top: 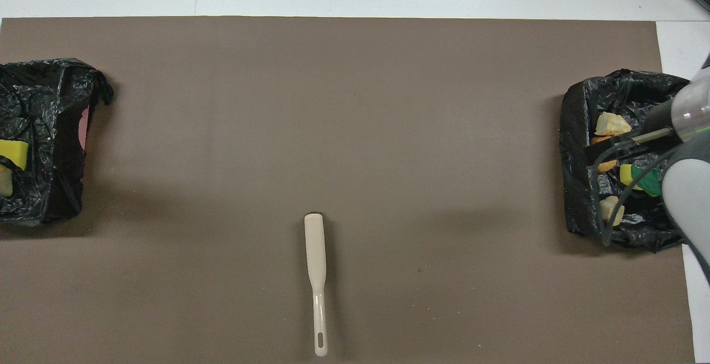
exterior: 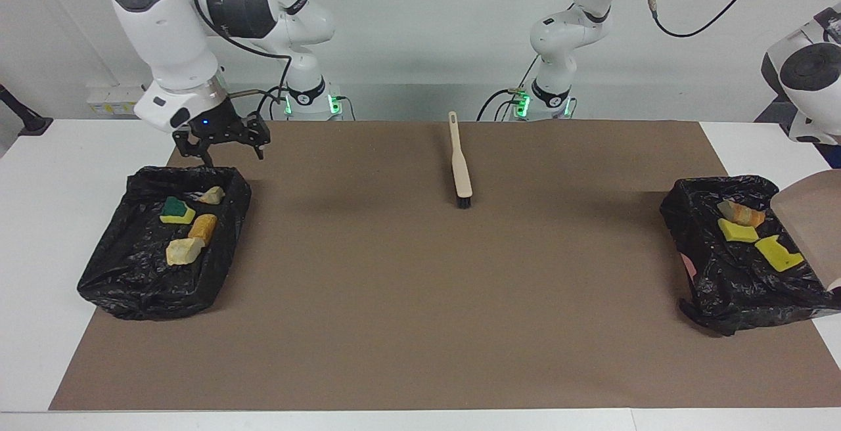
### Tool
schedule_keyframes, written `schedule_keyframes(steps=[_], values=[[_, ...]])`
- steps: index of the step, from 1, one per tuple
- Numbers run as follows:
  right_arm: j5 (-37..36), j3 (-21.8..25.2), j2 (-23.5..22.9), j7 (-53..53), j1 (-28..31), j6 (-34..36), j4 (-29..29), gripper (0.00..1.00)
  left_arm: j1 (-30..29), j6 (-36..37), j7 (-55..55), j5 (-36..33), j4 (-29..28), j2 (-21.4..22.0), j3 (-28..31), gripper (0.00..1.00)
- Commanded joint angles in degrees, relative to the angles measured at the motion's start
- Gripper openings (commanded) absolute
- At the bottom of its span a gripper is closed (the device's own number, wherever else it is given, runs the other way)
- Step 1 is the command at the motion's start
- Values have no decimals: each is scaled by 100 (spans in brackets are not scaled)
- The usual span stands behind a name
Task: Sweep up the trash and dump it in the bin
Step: 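Release the brush on the table and withdraw the right gripper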
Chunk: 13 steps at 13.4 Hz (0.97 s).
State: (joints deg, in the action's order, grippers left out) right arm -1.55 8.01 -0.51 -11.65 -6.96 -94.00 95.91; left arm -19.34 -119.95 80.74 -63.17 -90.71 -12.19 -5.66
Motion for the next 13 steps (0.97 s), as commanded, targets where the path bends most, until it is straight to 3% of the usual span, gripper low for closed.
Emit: schedule_keyframes(steps=[1, 3, 8, 10, 13], values=[[14, 130, 16, -5, 64, 538, -342, 100, 297, 522, -68, -108, 211, -73, 82, 0], [119, 184, -98, 319, 72, 831, -696, 100, 378, 1041, 20, 259, 430, -11, 56, 0], [146, 123, -72, 435, -42, 778, -635, 100, 404, 2009, 82, 2674, 941, 85, 12, 0], [146, 113, -72, 427, -42, 778, -635, 100, 378, 2186, -651, 3632, 897, 418, 47, 0], [146, 113, -72, 435, -33, 778, -635, 100, 448, 2659, -2540, 4468, 660, 648, -58, 0]])
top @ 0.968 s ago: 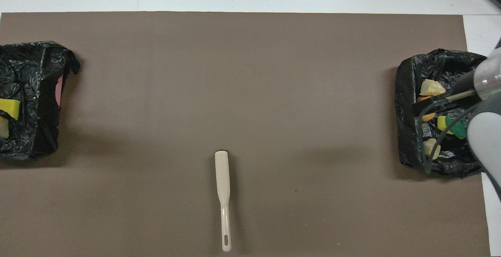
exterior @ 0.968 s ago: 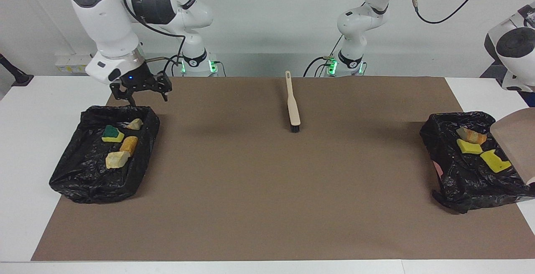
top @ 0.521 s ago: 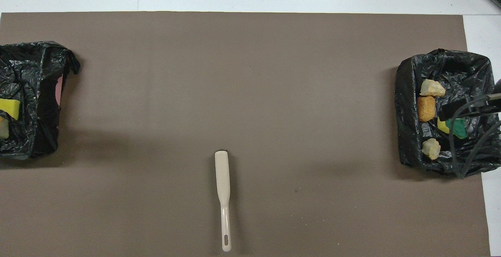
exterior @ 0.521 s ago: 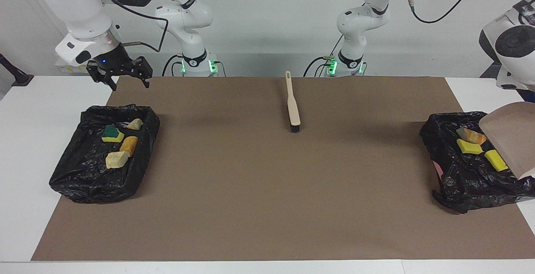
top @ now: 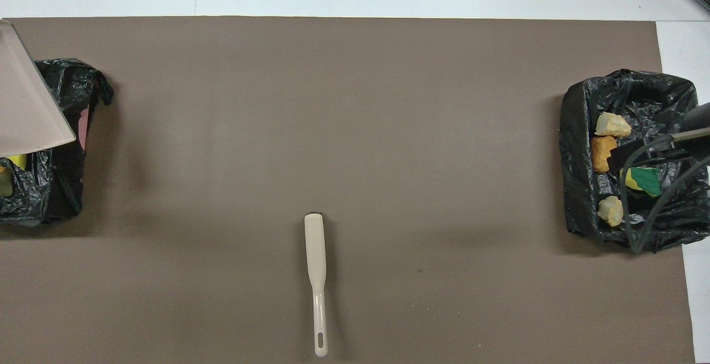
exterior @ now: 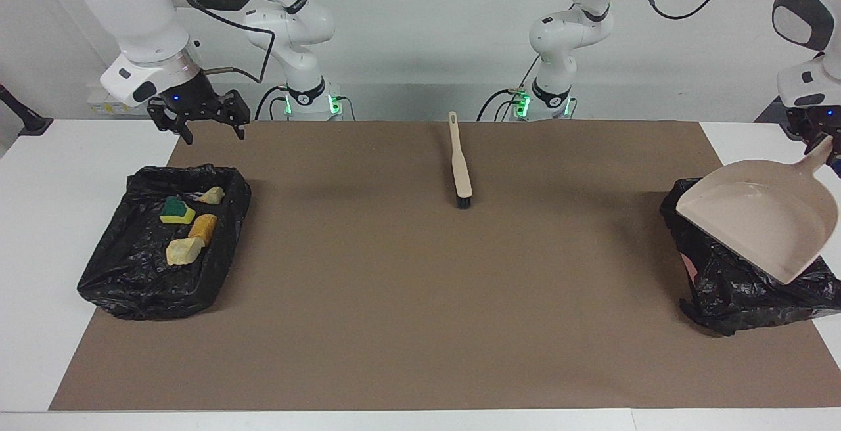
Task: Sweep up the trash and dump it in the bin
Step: 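Return the dustpan with the left gripper to the table center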
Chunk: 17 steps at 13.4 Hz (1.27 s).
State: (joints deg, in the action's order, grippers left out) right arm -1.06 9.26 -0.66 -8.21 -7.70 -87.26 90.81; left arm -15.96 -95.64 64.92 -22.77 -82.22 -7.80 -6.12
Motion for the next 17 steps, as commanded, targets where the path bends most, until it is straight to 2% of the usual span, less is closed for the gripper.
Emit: schedule_keyframes(steps=[1, 4, 7, 10, 13, 14, 15, 17], values=[[97, -11, -57, 91, 41, 104, -116, 100, 206, 326, -1547, 709, -242, 243, -47, 0], [97, -11, -57, 91, 41, 104, -116, 100, 751, 266, -3384, 1212, -689, 515, -56, 0], [97, -11, -57, 91, 41, 104, -116, 100, 1593, 152, -5167, 1600, -988, 551, -56, 0], [97, -11, -57, 91, 41, 104, -116, 100, 2551, -646, -7250, 1898, -1322, 438, -56, 0], [97, -11, -57, 91, 41, 104, -116, 100, 3290, -1350, -8222, 2153, -1429, 25, -56, 0], [97, -11, -57, 91, 41, 104, -125, 100, 3440, -1665, -8432, 2284, -1394, -185, -56, 0], [97, -11, -57, 100, 41, 104, -116, 100, 3738, -1990, -8948, 2373, -1324, -579, -56, 0], [97, -11, -57, 91, 41, 104, -116, 100, 3969, -2589, -9418, 2382, -1419, -898, -65, 0]])
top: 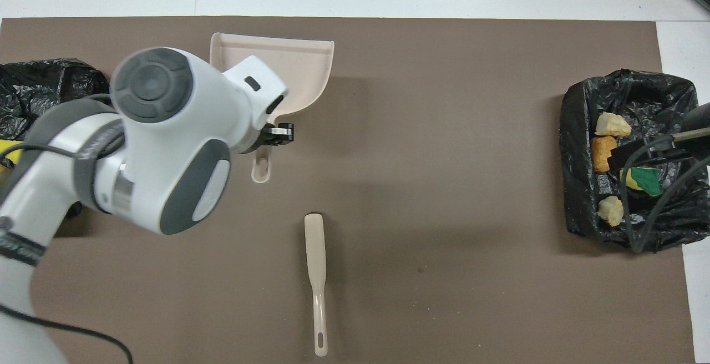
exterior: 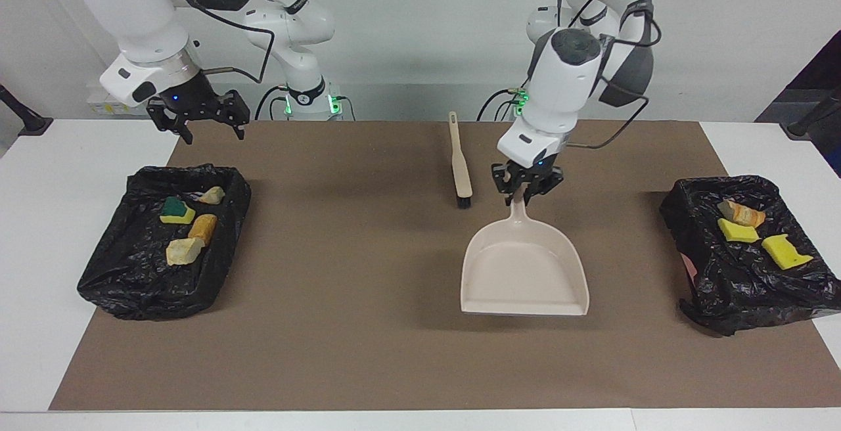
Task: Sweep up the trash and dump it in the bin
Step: 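Return the dustpan with the left gripper to the table center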
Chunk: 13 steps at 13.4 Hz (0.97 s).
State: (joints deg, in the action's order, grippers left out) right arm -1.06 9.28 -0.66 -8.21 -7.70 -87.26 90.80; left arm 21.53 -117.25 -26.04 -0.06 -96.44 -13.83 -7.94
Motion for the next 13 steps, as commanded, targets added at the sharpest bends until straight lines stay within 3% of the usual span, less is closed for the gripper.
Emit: schedule_keyframes(steps=[1, 4, 13], values=[[97, -14, -57, 91, 40, 104, -115, 100, 324, -500, -349, 120, 3, -392, 126, 0], [97, -14, -57, 100, 40, 104, -115, 100, 413, -1096, -296, 129, -15, -673, 109, 0], [97, -14, -57, 100, 40, 104, -115, 100, 739, -1458, -367, 181, -305, -1043, 109, 0]])
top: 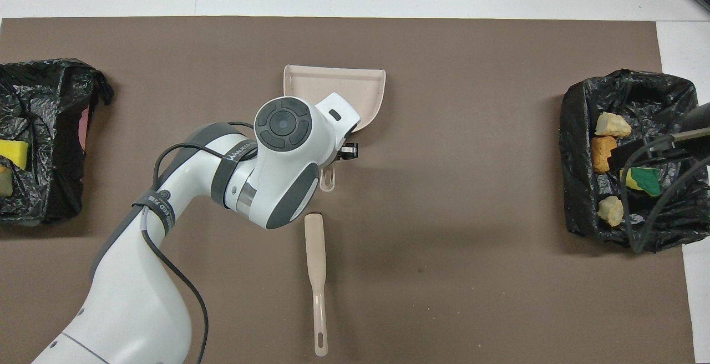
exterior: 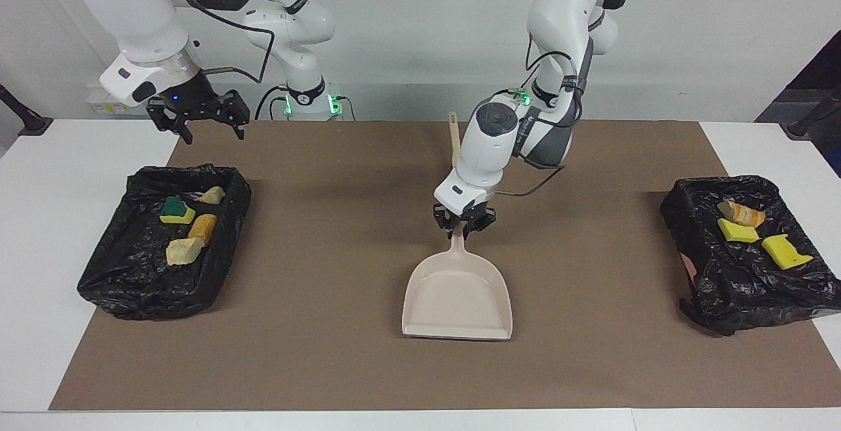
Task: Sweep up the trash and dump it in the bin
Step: 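Release the dustpan and withdraw the left gripper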
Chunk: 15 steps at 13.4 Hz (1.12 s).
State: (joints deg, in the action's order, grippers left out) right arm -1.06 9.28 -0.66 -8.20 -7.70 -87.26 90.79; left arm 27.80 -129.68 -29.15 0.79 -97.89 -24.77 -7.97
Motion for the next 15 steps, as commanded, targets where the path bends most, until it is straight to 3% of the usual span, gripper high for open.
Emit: schedule_keyframes(steps=[1, 2, 3, 10, 15], values=[[97, -14, -57, 91, 41, 104, -114, 100, 103, -251, -91, 97, -160, 52, 120, 0], [97, -14, -57, 99, 41, 104, -114, 100, 76, -251, -161, 97, -151, 52, 120, 38], [97, -14, -57, 91, 41, 104, -123, 100, 33, -260, -170, 88, -134, 60, 129, 99], [97, -14, -57, 91, 41, 104, -123, 100, -818, 688, -83, 18, -107, 990, 260, 100], [97, -14, -57, 99, 41, 104, -114, 100, -1750, 2128, 1145, 18, -177, 1887, 252, 100]])
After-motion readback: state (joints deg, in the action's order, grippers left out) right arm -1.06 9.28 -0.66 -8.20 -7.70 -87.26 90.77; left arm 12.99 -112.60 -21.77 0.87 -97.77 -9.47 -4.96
